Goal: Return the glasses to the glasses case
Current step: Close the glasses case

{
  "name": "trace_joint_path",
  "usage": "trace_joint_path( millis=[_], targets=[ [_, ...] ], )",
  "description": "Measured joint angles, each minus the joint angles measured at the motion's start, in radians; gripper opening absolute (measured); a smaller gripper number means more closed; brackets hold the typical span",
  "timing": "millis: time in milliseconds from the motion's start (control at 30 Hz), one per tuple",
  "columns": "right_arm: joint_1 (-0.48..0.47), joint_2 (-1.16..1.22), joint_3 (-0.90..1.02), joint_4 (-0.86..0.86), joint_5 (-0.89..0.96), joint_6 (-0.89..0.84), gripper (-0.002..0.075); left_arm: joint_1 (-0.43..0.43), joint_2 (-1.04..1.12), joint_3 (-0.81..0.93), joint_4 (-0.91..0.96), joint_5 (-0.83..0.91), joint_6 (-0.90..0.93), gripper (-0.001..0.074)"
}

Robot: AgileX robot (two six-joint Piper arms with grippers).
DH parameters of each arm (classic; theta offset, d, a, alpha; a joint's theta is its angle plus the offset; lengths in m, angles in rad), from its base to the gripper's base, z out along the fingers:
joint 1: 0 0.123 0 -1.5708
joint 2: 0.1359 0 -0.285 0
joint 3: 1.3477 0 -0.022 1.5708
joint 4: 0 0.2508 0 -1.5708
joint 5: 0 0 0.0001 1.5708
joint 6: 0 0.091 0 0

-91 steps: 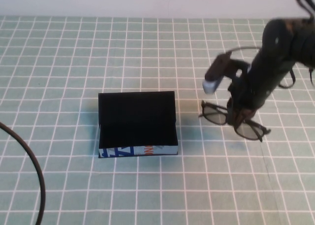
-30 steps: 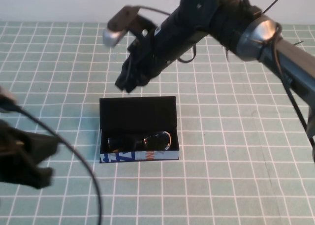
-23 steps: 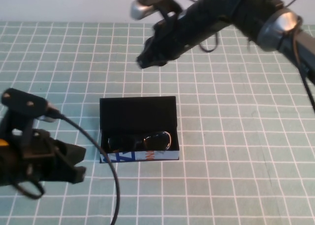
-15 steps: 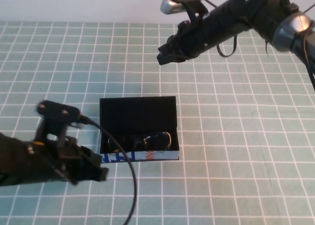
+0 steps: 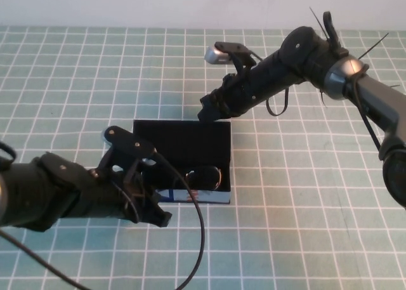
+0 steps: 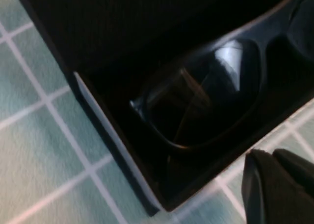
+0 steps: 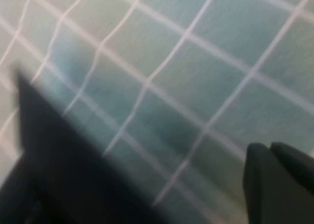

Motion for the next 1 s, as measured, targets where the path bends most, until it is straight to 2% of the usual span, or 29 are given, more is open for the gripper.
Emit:
trace_joint_path(
  millis=[267,600,900,1000],
  targets=[
    [0.000,0.000,0.000,0.085,0.193,-0.082,-0.0011,-0.001,0.072,-0.060,0.000,-0.004,0.022,0.0002],
    [0.028,-0.033,0.000,0.150,0.207,-0.116,-0.0011,-0.001,0.072,-0.079,-0.004,-0.004,0.024,0.0001],
    [0.158,-0.046,0.012,0.058,0.213,-0.075,-0.0011,-0.001,0.072,-0.079,-0.004,-0.004,0.024,0.0002],
    [0.168,-0.046,0.018,0.020,0.212,-0.041,-0.0011,-0.001,0.075,-0.076,0.006,-0.001,0.026,0.0002]
  ],
)
